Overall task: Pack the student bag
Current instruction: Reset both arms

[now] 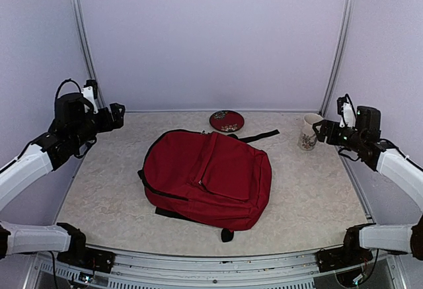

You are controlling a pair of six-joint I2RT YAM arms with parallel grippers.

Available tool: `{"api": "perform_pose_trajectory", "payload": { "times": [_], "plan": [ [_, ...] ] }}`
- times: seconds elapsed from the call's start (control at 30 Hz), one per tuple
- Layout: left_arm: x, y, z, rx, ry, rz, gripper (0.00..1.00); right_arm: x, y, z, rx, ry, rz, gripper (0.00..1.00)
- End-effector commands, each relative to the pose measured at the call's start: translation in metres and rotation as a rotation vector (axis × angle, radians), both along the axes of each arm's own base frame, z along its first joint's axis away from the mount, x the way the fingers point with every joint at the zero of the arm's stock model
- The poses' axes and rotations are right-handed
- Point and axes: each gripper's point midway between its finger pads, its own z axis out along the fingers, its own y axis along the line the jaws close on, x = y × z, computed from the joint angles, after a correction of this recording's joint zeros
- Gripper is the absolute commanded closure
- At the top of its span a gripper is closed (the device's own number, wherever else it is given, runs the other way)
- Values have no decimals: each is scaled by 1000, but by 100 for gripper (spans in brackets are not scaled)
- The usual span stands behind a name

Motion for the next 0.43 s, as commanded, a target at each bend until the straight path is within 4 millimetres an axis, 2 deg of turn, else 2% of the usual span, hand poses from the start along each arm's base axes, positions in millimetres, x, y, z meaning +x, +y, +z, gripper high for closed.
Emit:
{"api": "perform_pose_trajectory", "payload": {
  "times": [0.0,0.07,0.17,0.27,0.4],
  "plan": [
    [25,39,-28,21,9,103,1,-9,-22,-36,21,28,-138,0],
    [30,52,-42,-44,54,109,1,-16,-28,-53,5,47,-172,0],
    [29,51,-35,-69,16,80,1,-27,-37,-78,-28,62,-212,0],
    [26,56,-34,-41,-5,93,1,-34,-36,-91,-28,44,-206,0],
    [25,61,-33,-6,-8,111,1,-39,-35,-97,-33,15,-195,0]
  ]
}}
